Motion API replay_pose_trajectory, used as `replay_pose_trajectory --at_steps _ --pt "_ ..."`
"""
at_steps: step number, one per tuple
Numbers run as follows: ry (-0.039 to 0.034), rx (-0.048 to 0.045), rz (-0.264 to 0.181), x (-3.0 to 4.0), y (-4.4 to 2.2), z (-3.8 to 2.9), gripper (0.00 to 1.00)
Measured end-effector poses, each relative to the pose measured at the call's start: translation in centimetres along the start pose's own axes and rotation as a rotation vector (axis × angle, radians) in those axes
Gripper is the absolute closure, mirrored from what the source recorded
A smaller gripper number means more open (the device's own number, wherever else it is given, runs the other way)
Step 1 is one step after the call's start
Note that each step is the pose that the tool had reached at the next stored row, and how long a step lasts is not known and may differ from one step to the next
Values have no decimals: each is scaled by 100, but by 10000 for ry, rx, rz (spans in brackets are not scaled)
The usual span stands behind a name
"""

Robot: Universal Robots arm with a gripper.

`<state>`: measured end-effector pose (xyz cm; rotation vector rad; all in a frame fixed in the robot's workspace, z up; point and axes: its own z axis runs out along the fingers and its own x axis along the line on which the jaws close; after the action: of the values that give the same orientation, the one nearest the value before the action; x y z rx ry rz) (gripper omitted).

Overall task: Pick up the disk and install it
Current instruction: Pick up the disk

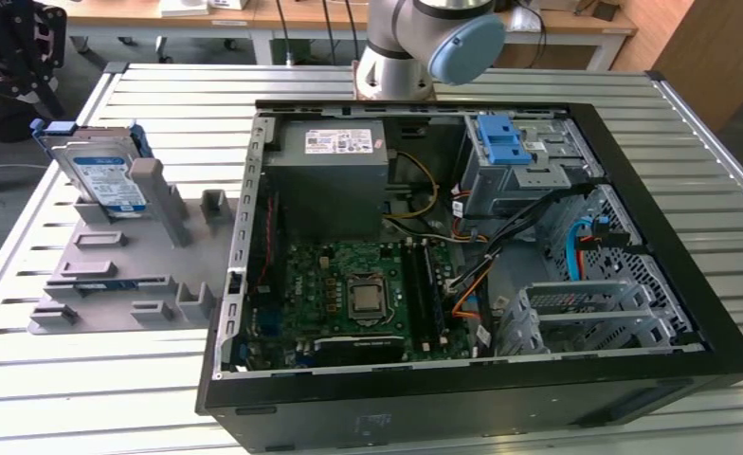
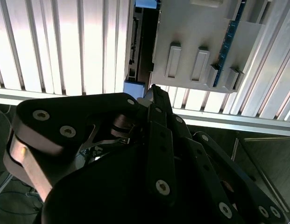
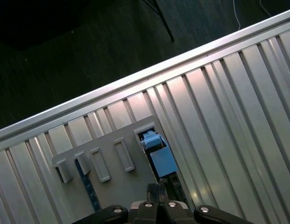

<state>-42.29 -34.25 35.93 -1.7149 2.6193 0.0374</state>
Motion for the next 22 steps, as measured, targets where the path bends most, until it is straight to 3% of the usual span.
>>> replay_pose_trajectory --at_steps 14,22 --pt "1 -2 -90 0 0 0 89" --pt "18 -28 -1300 0 0 5 89"
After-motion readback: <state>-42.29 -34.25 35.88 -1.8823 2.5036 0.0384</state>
